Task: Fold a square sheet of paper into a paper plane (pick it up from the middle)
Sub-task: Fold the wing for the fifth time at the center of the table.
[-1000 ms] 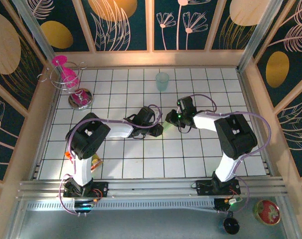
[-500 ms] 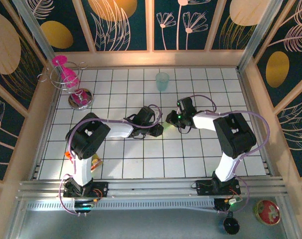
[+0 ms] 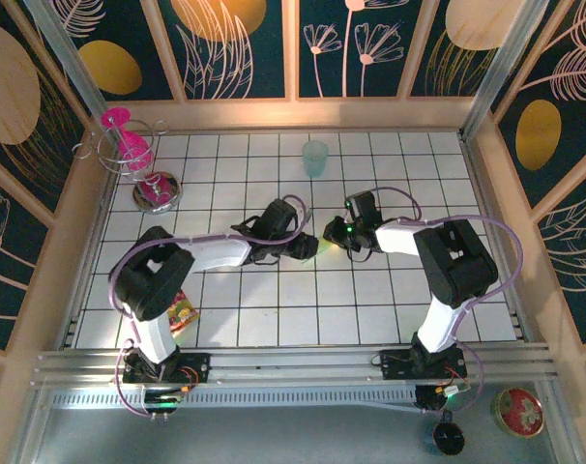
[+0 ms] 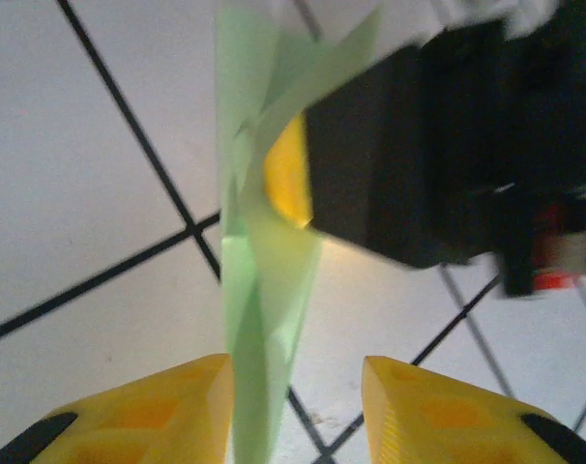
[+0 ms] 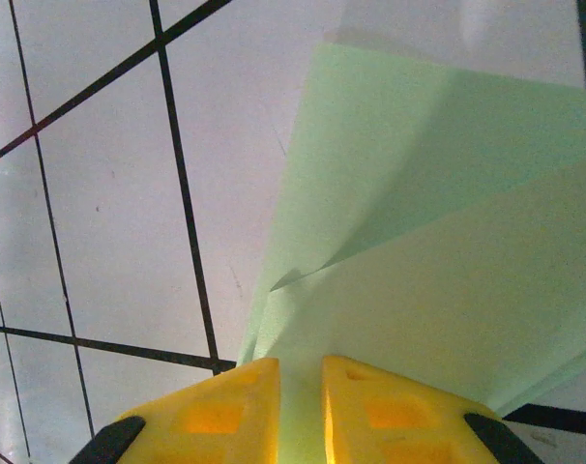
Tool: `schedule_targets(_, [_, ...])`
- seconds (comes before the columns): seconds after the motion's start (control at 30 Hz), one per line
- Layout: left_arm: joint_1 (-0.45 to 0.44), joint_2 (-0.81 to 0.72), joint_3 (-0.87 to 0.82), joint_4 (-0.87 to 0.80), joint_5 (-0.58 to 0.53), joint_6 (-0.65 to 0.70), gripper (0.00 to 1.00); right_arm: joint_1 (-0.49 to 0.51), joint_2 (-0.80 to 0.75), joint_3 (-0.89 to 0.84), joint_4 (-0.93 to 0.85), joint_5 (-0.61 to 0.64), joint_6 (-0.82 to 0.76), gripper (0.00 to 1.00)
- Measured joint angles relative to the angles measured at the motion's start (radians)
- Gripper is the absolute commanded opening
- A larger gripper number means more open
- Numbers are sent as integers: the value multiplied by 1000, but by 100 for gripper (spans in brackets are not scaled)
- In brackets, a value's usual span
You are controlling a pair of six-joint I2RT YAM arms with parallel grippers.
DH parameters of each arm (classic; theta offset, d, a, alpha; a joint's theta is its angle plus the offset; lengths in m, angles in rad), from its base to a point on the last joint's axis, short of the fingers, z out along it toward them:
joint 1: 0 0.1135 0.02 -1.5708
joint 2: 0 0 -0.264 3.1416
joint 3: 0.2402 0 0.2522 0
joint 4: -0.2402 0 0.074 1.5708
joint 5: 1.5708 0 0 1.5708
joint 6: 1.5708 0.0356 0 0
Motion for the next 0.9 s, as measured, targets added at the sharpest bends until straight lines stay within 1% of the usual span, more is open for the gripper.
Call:
schedule_targets(0.07, [2, -35, 6, 1, -2, -5, 36, -3, 0, -3, 8, -6, 0, 20])
schedule_targets(0.17, [2, -36, 27, 2, 16, -19, 26, -5, 0, -8, 17, -13, 0, 18])
schedule_targets(0.23, [2, -10, 49, 2, 47, -30, 20, -7, 0, -11, 23, -17, 0, 16])
schedule_targets(0.4, [2, 80, 114, -15, 110, -35, 10, -16, 0, -18, 30, -31, -1, 13])
schedule_targets(0.53, [2, 138, 158, -39, 140, -30, 6, -19, 0, -19, 29, -35, -3, 10])
schedule_targets(0.67, [2, 174, 181, -77, 141, -29, 3, -19, 0, -19, 25, -35, -4, 8])
schedule_targets(0.9, [15, 224, 217, -111, 142, -26, 2, -22, 2, -19, 24, -40, -4, 8])
